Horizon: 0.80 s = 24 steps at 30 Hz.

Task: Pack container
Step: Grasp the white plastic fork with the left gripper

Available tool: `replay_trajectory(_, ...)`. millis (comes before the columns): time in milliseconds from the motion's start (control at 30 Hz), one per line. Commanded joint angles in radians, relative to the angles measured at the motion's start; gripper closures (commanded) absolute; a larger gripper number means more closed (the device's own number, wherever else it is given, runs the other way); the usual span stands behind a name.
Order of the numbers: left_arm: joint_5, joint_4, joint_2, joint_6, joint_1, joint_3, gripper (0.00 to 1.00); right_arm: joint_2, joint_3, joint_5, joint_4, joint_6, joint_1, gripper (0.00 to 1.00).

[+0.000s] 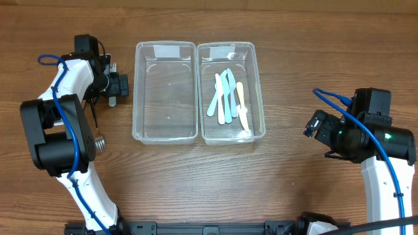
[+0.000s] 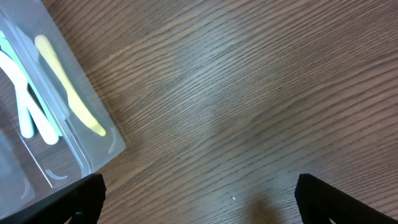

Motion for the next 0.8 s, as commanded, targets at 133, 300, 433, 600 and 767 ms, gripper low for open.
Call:
replay_trajectory(133, 0.038, -0.087, 0.072, -0.026, -0.014, 0.01, 0.2, 0.0, 0.003, 0.006, 0.007, -0.003, -0.001, 0.0)
replay_trajectory(300, 0.038, -0.126, 0.072, -0.026, -0.014, 0.01, 0.47, 0.0, 0.003, 0.006, 0.007, -0.003, -0.001, 0.0)
replay_trajectory(433, 0.038, -0.138, 0.072, -0.026, -0.014, 0.01, 0.63, 0.0, 0.003, 0.006, 0.007, -0.003, -0.001, 0.0)
replay_trajectory(600, 0.037, -0.139, 0.072, -0.025, -0.014, 0.01, 0.81, 0.0, 0.003, 0.006, 0.006, -0.003, -0.001, 0.0)
replay_trajectory(767, 0.037, -0.139, 0.072, -0.025, -0.014, 0.013, 0.91, 0.0, 0.003, 0.006, 0.006, -0.003, -0.001, 0.0)
